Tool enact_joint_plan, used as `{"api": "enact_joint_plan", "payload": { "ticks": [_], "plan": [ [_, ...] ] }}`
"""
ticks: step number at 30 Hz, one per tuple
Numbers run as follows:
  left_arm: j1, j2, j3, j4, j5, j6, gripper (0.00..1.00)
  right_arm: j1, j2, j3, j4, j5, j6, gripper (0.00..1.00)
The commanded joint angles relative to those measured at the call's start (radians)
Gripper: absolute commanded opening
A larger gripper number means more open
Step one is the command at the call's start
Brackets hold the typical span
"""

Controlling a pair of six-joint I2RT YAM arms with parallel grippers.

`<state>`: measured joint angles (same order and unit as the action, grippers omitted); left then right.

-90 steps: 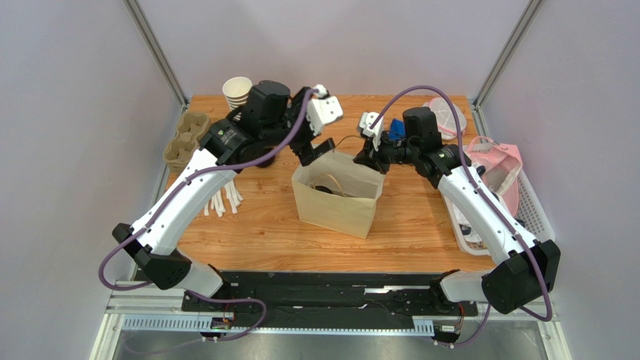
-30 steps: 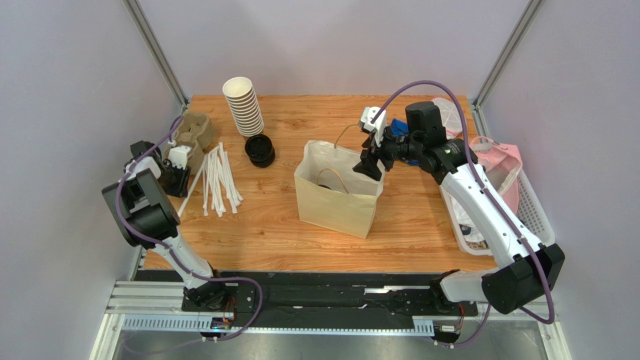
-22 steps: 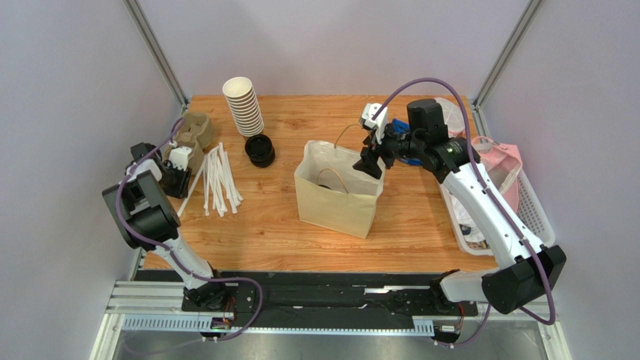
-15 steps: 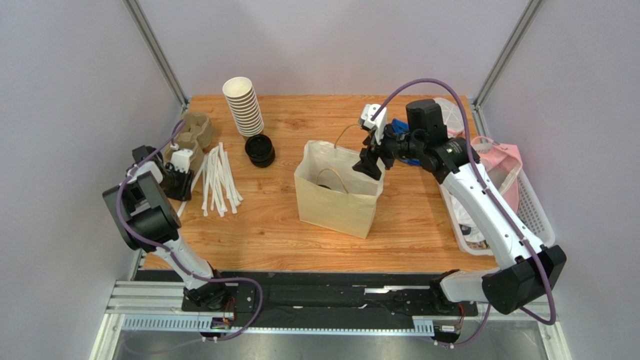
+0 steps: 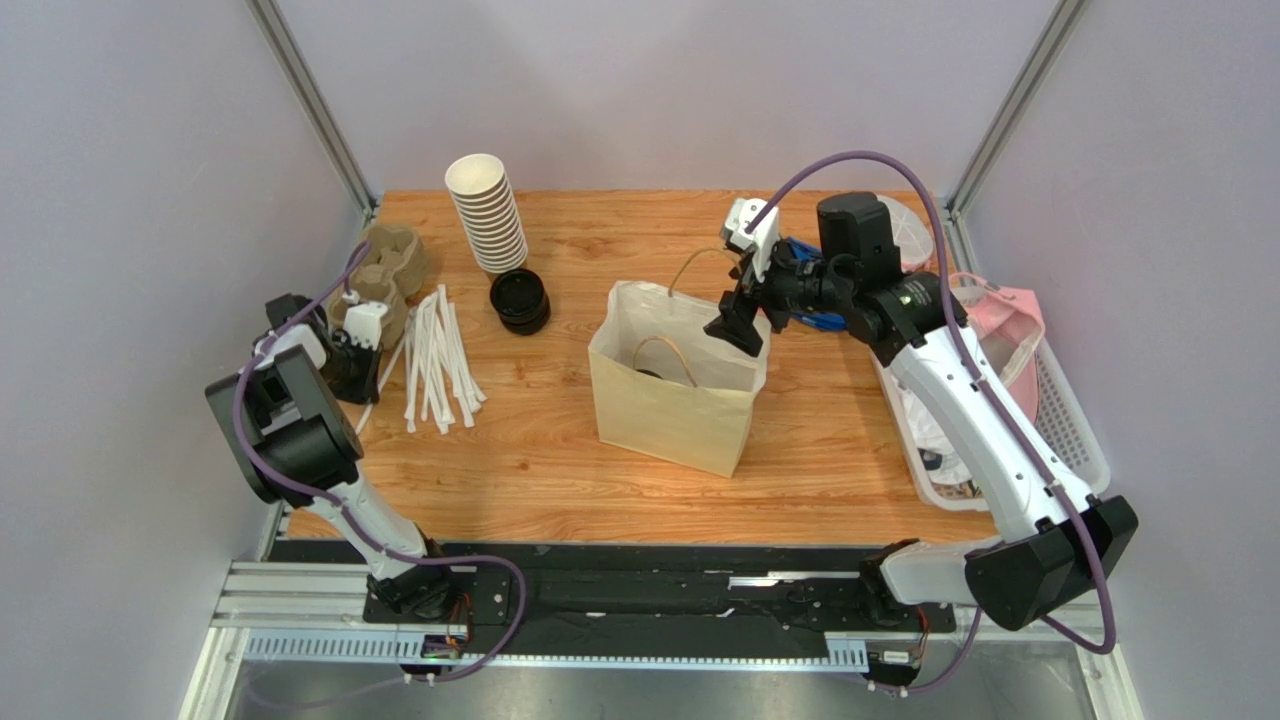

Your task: Pack the takeout coffee

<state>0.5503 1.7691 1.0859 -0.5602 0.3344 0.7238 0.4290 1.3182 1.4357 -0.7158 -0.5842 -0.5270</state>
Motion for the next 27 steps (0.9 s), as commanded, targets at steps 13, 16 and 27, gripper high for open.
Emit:
{"api": "enact_joint_plan", "payload": {
  "ticks": [13, 16, 27],
  "plan": [
    [0.007, -0.293, -0.043, -0.156, 0.069, 0.013, 0.00, 0.004, -0.105, 0.034, 0.075, 0.041, 0.084, 1.00],
    [0.007, -0.341, -0.012, -0.222, 0.100, -0.009, 0.00, 0.005, -0.122, 0.031, 0.082, 0.046, 0.091, 1.00],
    [-0.154, -0.657, 0.265, -0.400, 0.449, -0.321, 0.00, 0.005, -0.140, 0.144, 0.231, 0.037, 0.278, 1.00]
  ]
}}
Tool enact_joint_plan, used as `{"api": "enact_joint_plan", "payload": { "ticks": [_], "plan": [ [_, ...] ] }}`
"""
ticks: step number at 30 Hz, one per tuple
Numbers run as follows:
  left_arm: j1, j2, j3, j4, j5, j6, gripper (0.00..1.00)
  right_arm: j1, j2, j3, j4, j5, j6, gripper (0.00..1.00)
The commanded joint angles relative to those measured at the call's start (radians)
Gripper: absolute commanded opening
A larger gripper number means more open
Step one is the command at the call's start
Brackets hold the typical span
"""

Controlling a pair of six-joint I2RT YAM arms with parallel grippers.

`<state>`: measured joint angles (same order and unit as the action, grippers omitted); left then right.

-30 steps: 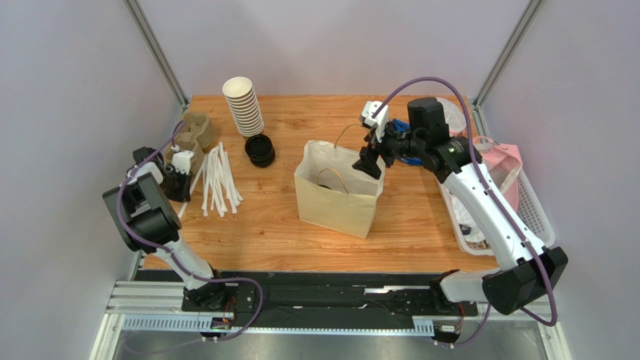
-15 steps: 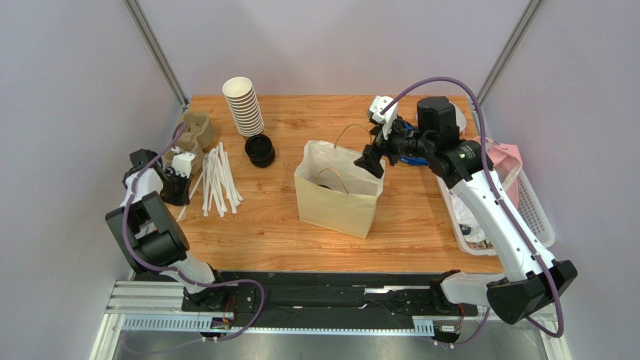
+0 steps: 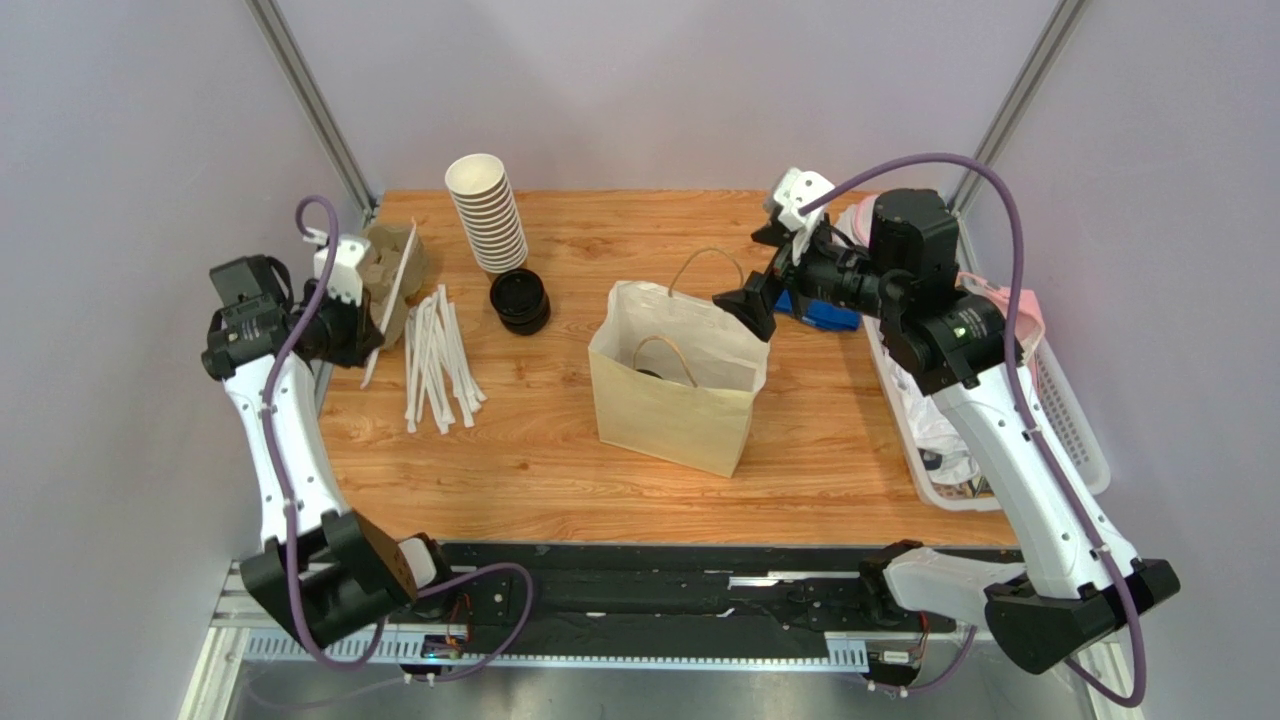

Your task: Pack the takeout coffee

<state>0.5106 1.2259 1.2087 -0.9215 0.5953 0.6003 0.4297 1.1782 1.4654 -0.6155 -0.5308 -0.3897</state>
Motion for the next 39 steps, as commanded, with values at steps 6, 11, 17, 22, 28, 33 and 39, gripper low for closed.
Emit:
{"api": "enact_joint_plan", "payload": {
  "ticks": [6, 11, 17, 22, 28, 33, 39],
  "plan": [
    [-0.404, -0.192, 0.244, 0.205, 0.192, -0.497, 0.00, 0.009, 0.098, 0.248, 0.310, -0.121, 0.376, 0.93],
    [-0.555, -0.171, 0.285, 0.427, 0.195, -0.715, 0.00, 0.035, 0.239, 0.406, 0.515, -0.141, 0.684, 0.79],
    [-0.601, -0.100, 0.380, 0.527, 0.285, -0.844, 0.00, 0.135, 0.334, 0.513, 0.605, -0.097, 0.782, 0.76],
    [-0.632, -0.106, 0.362, 0.604, 0.340, -0.887, 0.00, 0.227, 0.412, 0.604, 0.634, -0.035, 0.779, 0.74],
    [-0.652, -0.126, 0.341, 0.645, 0.370, -0.938, 0.00, 0.270, 0.475, 0.681, 0.637, 0.011, 0.799, 0.73],
    [-0.670, -0.146, 0.315, 0.668, 0.388, -0.956, 0.00, 0.303, 0.506, 0.723, 0.646, 0.035, 0.799, 0.67],
    [-0.681, -0.175, 0.293, 0.678, 0.397, -0.956, 0.00, 0.333, 0.531, 0.736, 0.632, 0.058, 0.782, 0.56]
  ]
}}
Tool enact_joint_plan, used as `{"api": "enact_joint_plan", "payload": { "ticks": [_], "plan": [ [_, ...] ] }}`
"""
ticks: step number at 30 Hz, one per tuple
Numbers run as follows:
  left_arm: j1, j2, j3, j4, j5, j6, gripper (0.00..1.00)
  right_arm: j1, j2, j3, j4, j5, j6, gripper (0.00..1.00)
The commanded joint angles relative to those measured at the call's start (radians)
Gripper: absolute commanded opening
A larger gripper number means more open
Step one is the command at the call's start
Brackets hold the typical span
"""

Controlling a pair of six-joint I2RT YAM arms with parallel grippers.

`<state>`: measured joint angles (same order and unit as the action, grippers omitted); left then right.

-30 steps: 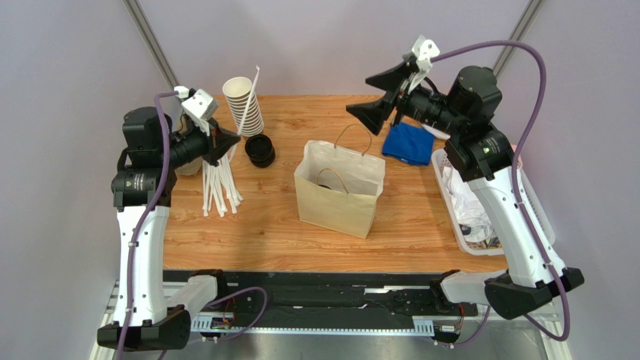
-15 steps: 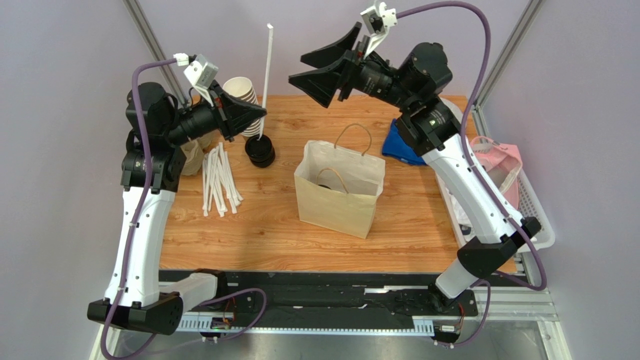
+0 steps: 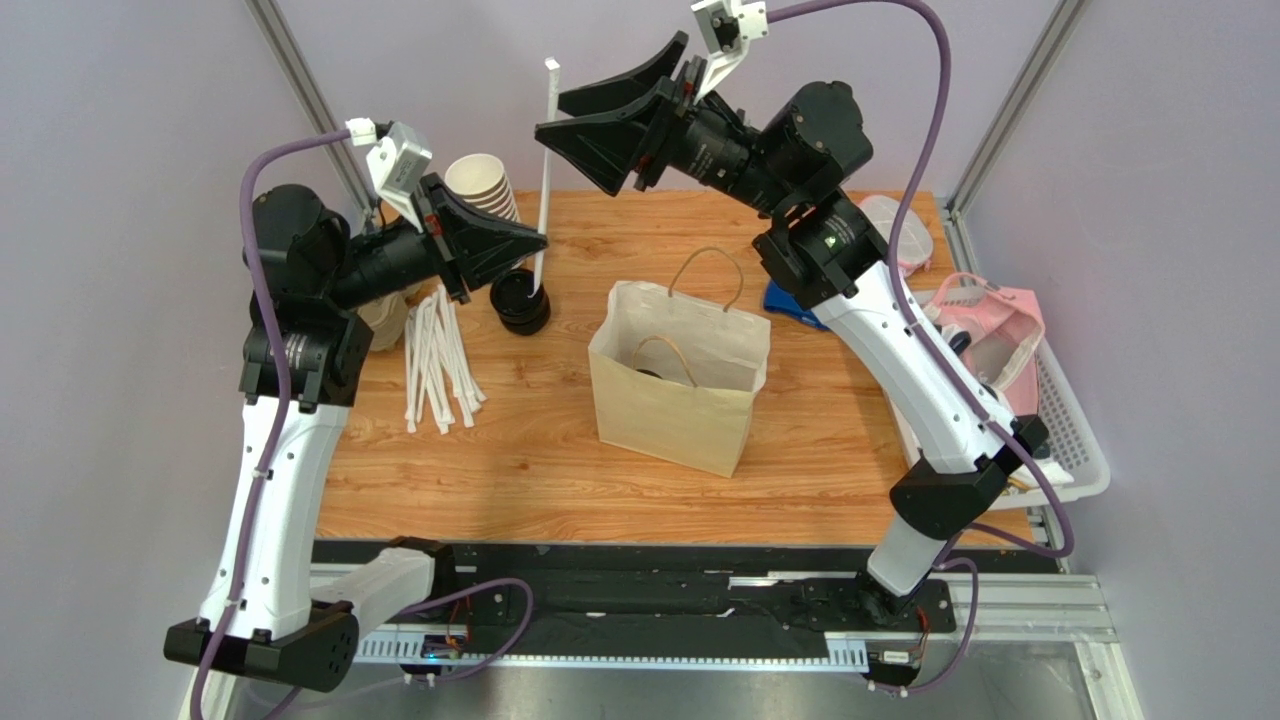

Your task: Pack the takeout coffee

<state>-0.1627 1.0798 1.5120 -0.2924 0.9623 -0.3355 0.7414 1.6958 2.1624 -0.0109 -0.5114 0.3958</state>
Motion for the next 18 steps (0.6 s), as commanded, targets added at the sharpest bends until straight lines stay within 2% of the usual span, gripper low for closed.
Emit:
{"api": "enact_joint_plan", "payload": {
  "ticks": [1, 2, 4, 5, 7, 8, 10, 11, 13, 14, 16, 17, 18],
  "plan": [
    [-0.011, -0.032, -0.010, 0.045, 0.030, -0.016, 0.00, 0.024, 0.011, 0.036, 0.026, 0.040, -0.003, 0.54],
    [-0.012, -0.034, -0.012, 0.044, 0.029, -0.014, 0.00, 0.029, 0.011, 0.036, 0.028, 0.042, -0.008, 0.44],
    [-0.012, -0.037, -0.015, 0.033, 0.032, -0.001, 0.00, 0.035, 0.011, 0.037, 0.026, 0.045, -0.012, 0.33],
    [-0.012, -0.037, -0.016, 0.027, 0.033, 0.018, 0.00, 0.039, 0.010, 0.037, 0.025, 0.048, -0.020, 0.19],
    [-0.012, -0.034, -0.019, 0.012, 0.032, 0.023, 0.00, 0.042, 0.010, 0.037, 0.016, 0.053, -0.028, 0.06],
    [-0.012, -0.034, -0.019, 0.007, 0.026, 0.029, 0.07, 0.044, 0.010, 0.040, 0.015, 0.054, -0.037, 0.00],
    [-0.012, -0.024, -0.015, -0.022, 0.006, 0.036, 0.23, 0.042, 0.007, 0.047, -0.021, 0.060, -0.051, 0.00],
    [-0.011, -0.024, -0.010, -0.039, -0.035, 0.044, 0.40, 0.044, 0.004, 0.050, -0.035, 0.059, -0.064, 0.00],
    [-0.009, -0.020, 0.011, -0.114, -0.074, 0.107, 0.54, 0.042, -0.024, 0.044, -0.090, 0.060, -0.133, 0.00],
    [-0.005, -0.020, 0.016, -0.134, -0.109, 0.125, 0.64, 0.038, -0.039, 0.034, -0.109, 0.062, -0.158, 0.00],
    [0.029, -0.021, 0.010, -0.165, -0.131, 0.145, 0.70, 0.033, -0.096, -0.018, -0.167, 0.059, -0.265, 0.00],
    [0.082, -0.009, 0.004, -0.169, -0.117, 0.126, 0.74, 0.024, -0.134, -0.074, -0.261, 0.054, -0.390, 0.00],
    [0.097, -0.003, 0.005, -0.174, -0.100, 0.128, 0.75, 0.016, -0.172, -0.096, -0.299, 0.051, -0.438, 0.00]
  ]
}}
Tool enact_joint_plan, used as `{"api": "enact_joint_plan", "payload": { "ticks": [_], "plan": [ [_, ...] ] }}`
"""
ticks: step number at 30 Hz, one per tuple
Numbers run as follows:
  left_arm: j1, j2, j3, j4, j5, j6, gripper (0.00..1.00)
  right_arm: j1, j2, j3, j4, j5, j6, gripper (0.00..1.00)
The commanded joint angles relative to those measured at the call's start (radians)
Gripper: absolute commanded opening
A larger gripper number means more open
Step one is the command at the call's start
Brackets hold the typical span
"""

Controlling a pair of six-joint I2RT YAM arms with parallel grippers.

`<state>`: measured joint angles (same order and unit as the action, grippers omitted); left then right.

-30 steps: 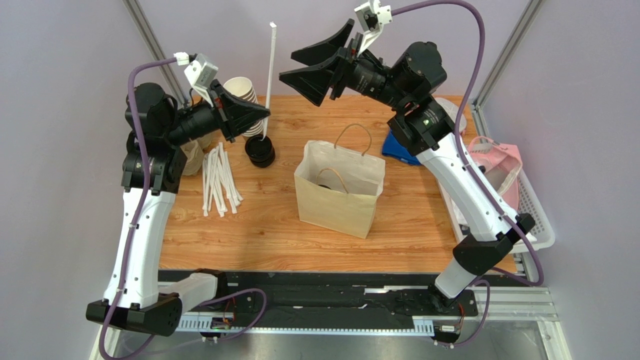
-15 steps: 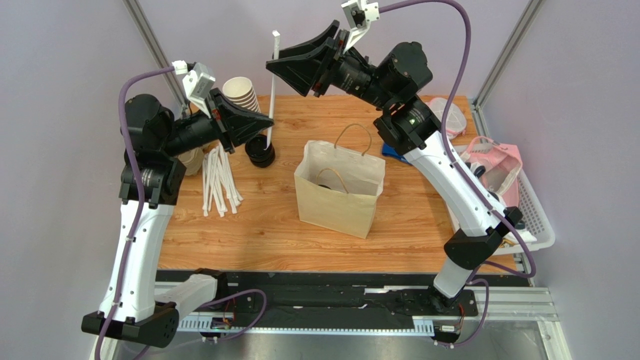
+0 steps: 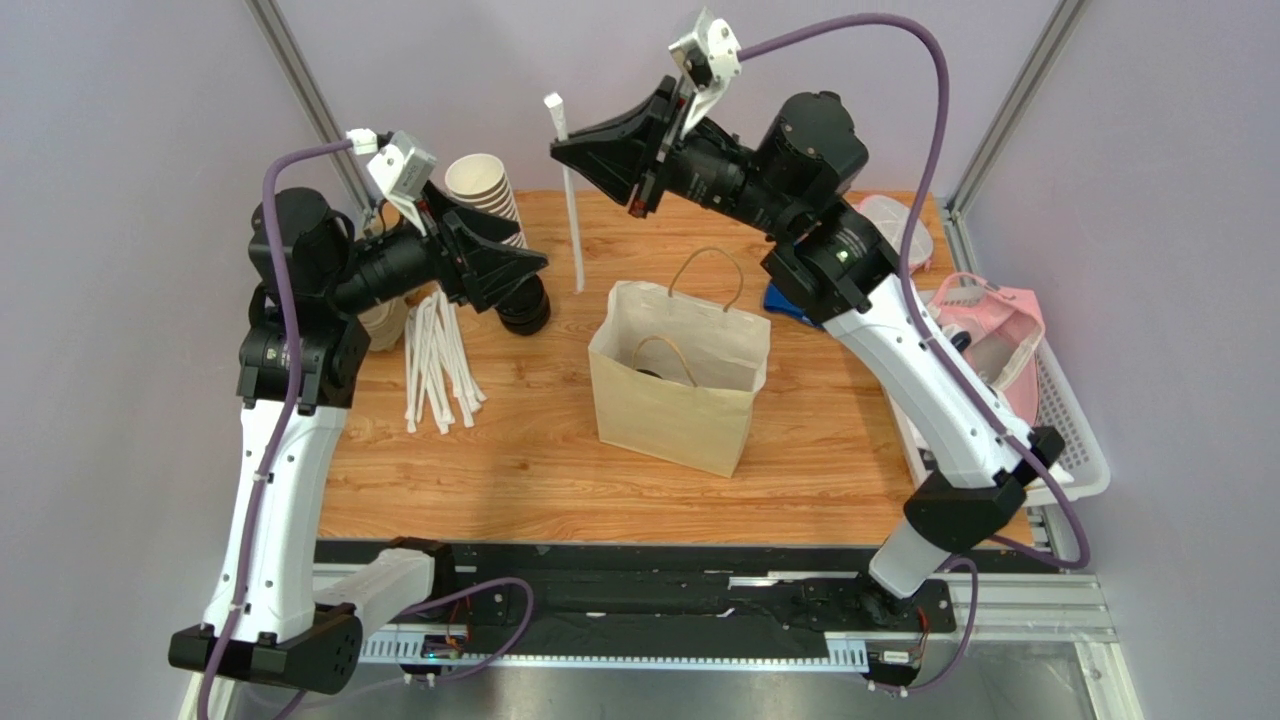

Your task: Pack the takeout coffee

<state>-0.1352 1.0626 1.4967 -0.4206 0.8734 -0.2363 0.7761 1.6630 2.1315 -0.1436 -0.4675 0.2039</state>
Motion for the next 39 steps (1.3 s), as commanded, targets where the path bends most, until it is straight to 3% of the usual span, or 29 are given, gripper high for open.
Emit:
{"api": "enact_joint_plan", "payload": {
  "ticks": [1, 2, 12, 26, 30, 32, 35, 39],
  "plan": [
    [0.075, 0.020, 0.022, -0.059, -0.005, 0.034, 0.78, -0.021, -0.155, -0.086, -0.225, 0.007, -0.271, 0.00],
    [0.081, 0.022, 0.022, -0.063, -0.005, 0.054, 0.82, -0.027, -0.178, -0.141, -0.247, 0.007, -0.302, 0.00],
    [0.082, 0.033, -0.007, -0.047, 0.013, 0.081, 0.84, -0.049, -0.358, -0.494, -0.320, 0.012, -0.451, 0.00],
    [0.082, 0.065, -0.003, -0.155, 0.010, 0.176, 0.85, -0.058, -0.445, -0.726, -0.349, 0.010, -0.491, 0.00],
    [0.082, 0.073, -0.003, -0.187, -0.008, 0.203, 0.86, -0.061, -0.457, -0.754, -0.369, 0.021, -0.488, 0.10],
    [0.082, 0.086, 0.008, -0.222, -0.019, 0.209, 0.87, -0.061, -0.462, -0.752, -0.369, 0.033, -0.479, 0.28],
    [0.082, 0.118, 0.051, -0.300, -0.031, 0.227, 0.96, -0.063, -0.467, -0.728, -0.373, 0.055, -0.466, 0.41],
    [0.082, 0.174, 0.117, -0.398, -0.054, 0.271, 0.98, -0.064, -0.465, -0.679, -0.378, 0.069, -0.431, 0.51]
  ]
}}
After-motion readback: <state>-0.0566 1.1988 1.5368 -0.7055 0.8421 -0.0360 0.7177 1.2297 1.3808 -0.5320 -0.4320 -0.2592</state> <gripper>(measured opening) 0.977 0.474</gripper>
